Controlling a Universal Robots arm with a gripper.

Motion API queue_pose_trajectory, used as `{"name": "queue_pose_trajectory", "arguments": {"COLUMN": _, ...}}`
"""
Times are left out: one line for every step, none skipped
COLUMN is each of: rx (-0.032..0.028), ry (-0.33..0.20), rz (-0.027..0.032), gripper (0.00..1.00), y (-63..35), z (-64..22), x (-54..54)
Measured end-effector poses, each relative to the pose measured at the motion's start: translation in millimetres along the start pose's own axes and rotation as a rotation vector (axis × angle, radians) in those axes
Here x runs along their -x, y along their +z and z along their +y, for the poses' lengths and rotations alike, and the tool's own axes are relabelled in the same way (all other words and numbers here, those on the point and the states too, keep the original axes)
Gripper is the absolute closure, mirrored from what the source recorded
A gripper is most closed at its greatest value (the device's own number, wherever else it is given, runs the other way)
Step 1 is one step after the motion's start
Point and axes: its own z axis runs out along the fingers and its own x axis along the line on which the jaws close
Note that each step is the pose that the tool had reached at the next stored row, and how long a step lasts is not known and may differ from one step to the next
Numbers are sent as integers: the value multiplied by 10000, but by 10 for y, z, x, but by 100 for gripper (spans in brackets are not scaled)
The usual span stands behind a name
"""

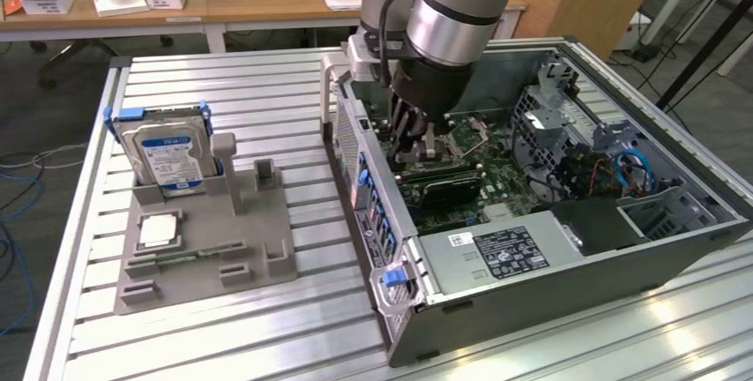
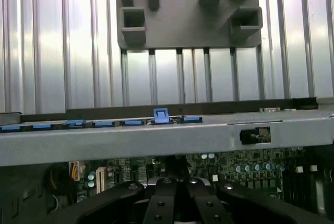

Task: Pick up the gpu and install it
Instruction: 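Press down on the gpu until it lock into place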

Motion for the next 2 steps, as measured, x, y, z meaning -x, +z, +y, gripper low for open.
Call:
{"name": "queue_pose_trajectory", "arguments": {"rx": 1, "ry": 0, "rz": -1, "gripper": 89, "y": 0, "z": 0, "x": 0}}
{"name": "queue_pose_trajectory", "arguments": {"rx": 1, "ry": 0, "rz": -3, "gripper": 89, "y": 0, "z": 0, "x": 0}}
